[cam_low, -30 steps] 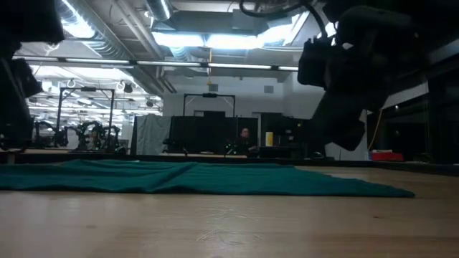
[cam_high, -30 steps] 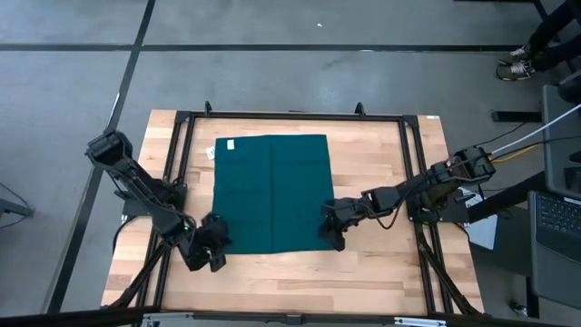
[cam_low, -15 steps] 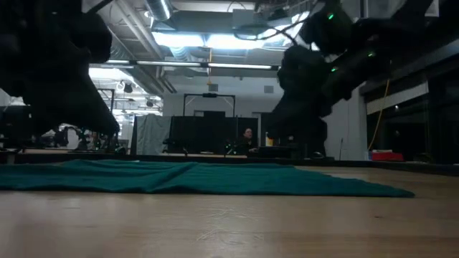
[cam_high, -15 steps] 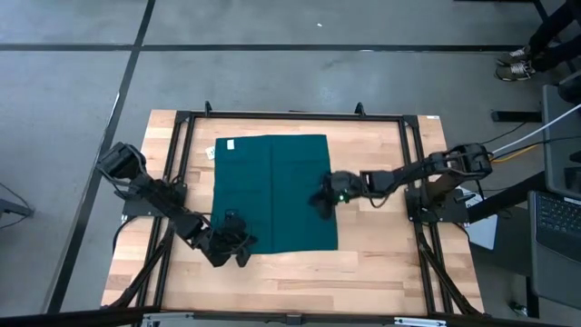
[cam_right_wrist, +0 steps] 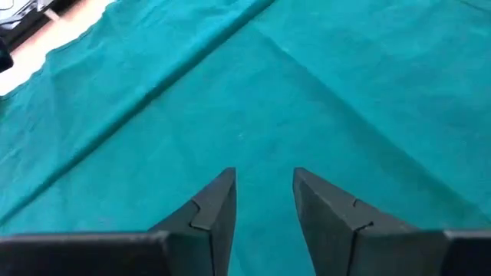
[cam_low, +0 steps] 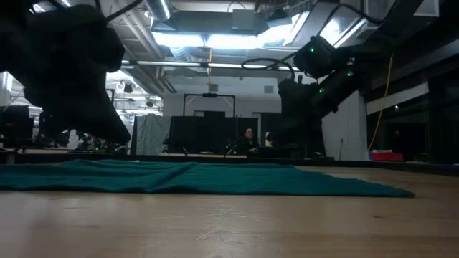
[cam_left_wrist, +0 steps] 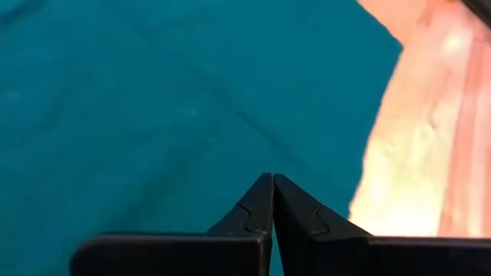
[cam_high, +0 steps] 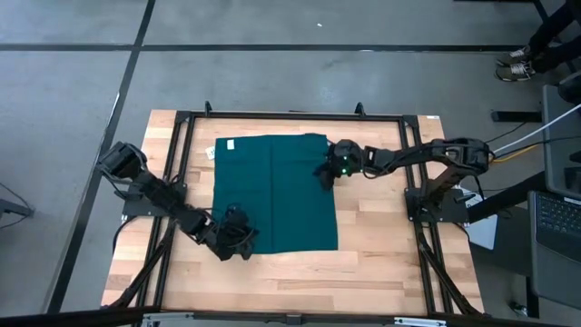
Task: Fold microfiber towels
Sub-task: Fold the blue napkin
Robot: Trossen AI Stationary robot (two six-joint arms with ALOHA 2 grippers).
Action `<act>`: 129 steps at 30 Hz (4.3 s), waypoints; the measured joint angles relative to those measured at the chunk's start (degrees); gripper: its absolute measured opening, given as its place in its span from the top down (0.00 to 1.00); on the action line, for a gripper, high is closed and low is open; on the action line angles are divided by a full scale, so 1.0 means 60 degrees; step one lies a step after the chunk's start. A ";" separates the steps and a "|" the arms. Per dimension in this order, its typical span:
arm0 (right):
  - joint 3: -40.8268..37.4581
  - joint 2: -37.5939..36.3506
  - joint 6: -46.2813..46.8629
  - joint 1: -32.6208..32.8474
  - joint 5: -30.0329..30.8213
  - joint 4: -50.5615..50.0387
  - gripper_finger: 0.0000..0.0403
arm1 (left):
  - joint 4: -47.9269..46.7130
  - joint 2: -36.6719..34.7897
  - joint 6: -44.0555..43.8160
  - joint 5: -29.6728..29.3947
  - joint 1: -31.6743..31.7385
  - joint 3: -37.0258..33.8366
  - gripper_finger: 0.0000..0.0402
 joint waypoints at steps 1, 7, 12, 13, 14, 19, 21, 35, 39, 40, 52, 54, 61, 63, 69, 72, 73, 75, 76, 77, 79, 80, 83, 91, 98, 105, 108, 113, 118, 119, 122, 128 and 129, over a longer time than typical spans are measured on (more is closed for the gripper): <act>0.0007 0.0078 -0.0053 -0.0089 -0.0077 -0.0015 0.66 | -0.0011 0.0000 0.0000 -0.0006 0.0070 0.0000 0.99; 0.0356 0.0885 -0.0373 -0.0223 -0.0569 0.0014 0.68 | -0.0023 -0.0004 0.0091 0.0039 0.0361 0.0000 0.99; 0.0759 0.1620 -0.0542 -0.0225 -0.0977 -0.0042 0.70 | -0.0343 0.0005 0.0011 0.0290 0.0489 0.0000 0.99; 0.0768 0.1747 -0.0540 -0.0225 -0.1062 -0.0063 0.70 | -0.0485 0.0051 -0.0101 0.0338 0.0531 0.0000 0.99; 0.0768 0.1828 -0.0546 -0.0225 -0.1115 -0.0135 0.71 | -0.0603 0.0097 -0.0178 0.0398 0.0548 -0.0008 0.99; 0.0816 0.1931 -0.0572 -0.0221 -0.1402 -0.0422 0.69 | -0.1057 0.0098 -0.0536 0.0408 0.0721 -0.0154 0.99; 0.0823 0.1923 -0.0568 -0.0195 -0.1497 -0.0613 0.68 | -0.1541 0.0098 -0.0794 0.0482 0.0909 -0.0263 0.99; 0.0808 0.1920 0.1363 0.1905 -0.2501 -0.1220 0.72 | -0.1574 0.0007 -0.0298 0.1186 0.3073 -0.0943 0.99; 0.0801 0.1923 0.2794 0.2972 -0.2576 -0.1173 0.71 | -0.1622 -0.0087 0.0907 0.1302 0.3806 -0.0956 0.99; 0.0796 0.1895 0.3276 0.3249 -0.2507 -0.1122 0.70 | -0.1639 -0.0170 0.1405 0.1399 0.3968 -0.0974 0.99; 0.0728 -0.0456 0.6279 0.5238 0.3117 -0.1323 0.66 | -0.3226 -0.3492 0.3568 0.0753 0.3661 -0.1035 0.99; 0.0728 -0.0822 0.6063 0.5094 0.3644 -0.1608 0.65 | -0.3717 -0.4023 0.3992 0.0937 0.3249 -0.1059 0.99; 0.0738 -0.0908 0.3603 0.3762 0.2006 -0.2363 0.64 | -0.1918 -0.4313 0.3738 0.2014 0.1644 -0.1016 0.99; 0.0735 -0.0871 0.2948 0.3225 0.1759 -0.2471 0.65 | -0.1398 -0.3871 0.2945 0.1535 0.1122 -0.1016 0.99; 0.0743 -0.0564 0.1459 0.1427 0.1006 -0.1812 0.67 | -0.0795 -0.2055 0.0889 0.0623 0.0226 -0.0532 0.99; 0.0754 -0.0292 0.1065 0.0616 0.0379 -0.1409 0.67 | -0.0793 -0.1163 0.0286 0.0404 0.0138 -0.0044 0.99; 0.0754 -0.0134 0.0979 0.0380 0.0123 -0.1291 0.67 | -0.0843 -0.0936 0.0141 0.0216 0.0130 0.0093 0.99; 0.0766 0.0188 0.0904 0.0014 -0.0461 -0.1087 0.67 | -0.0806 -0.0535 -0.0125 -0.0123 0.0140 0.0381 0.99; 0.0886 0.0406 0.0829 -0.0102 -0.0767 -0.1038 0.67 | -0.0826 -0.0414 -0.0266 -0.0245 0.0140 0.0465 0.99; 0.1079 0.0651 0.0687 -0.0167 -0.1030 -0.1018 0.66 | -0.0899 -0.0281 -0.0380 -0.0340 0.0142 0.0566 0.99; 0.1541 0.1063 0.0413 -0.0193 -0.1473 -0.1147 0.66 | -0.1283 -0.0038 -0.0559 -0.0346 0.0143 0.0788 0.99; 0.1866 0.1318 0.0230 -0.0189 -0.1530 -0.1162 0.66 | -0.1573 0.0017 -0.0604 -0.0361 0.0140 0.0916 0.99; 0.2918 0.1988 -0.0455 -0.0182 -0.1563 -0.1958 0.67 | -0.2599 0.0102 -0.0692 -0.0377 0.0126 0.1454 0.99; 0.4239 0.2957 -0.1406 -0.0325 -0.1742 -0.3285 0.70 | -0.5752 0.0095 -0.1996 -0.0359 0.0093 0.2044 0.99; 0.4240 0.3078 -0.1725 -0.0154 -0.1621 -0.4284 0.68 | -0.6135 0.0091 -0.2357 -0.0014 0.0515 0.1440 0.99; 0.4301 0.3000 -0.2139 0.0196 -0.0730 -0.5965 0.70 | -0.6063 0.0095 -0.2129 0.0307 0.0797 0.1025 0.99; 0.4310 0.2962 -0.2288 0.0268 -0.0529 -0.6648 0.71 | -0.6058 0.0095 -0.1785 0.0331 0.0894 0.1016 0.99; 0.4320 0.2951 -0.1836 0.0485 -0.0734 -0.7196 0.71 | -0.6102 0.0087 -0.1183 0.0528 0.1264 0.0891 0.99; 0.4302 0.2932 -0.1036 0.1163 -0.0886 -0.7603 0.70 | -0.5846 0.0043 -0.1454 0.0584 0.1517 0.0205 0.99; 0.4302 0.2932 -0.0848 0.1353 -0.0908 -0.7653 0.70 | -0.5716 0.0036 -0.1464 0.0512 0.1517 0.0070 0.99; 0.4302 0.2929 -0.0173 0.1972 -0.0734 -0.7650 0.70 | -0.5557 -0.0011 -0.1408 0.0465 0.1645 -0.0200 0.99; 0.4281 0.2846 0.1415 0.3601 -0.0554 -0.7680 0.72 | -0.5419 -0.0329 -0.0105 0.0398 0.2529 -0.0397 0.99; 0.4274 0.2799 0.1718 0.3897 -0.0410 -0.7727 0.72 | -0.5424 -0.0413 0.0088 0.0301 0.2757 -0.0405 0.99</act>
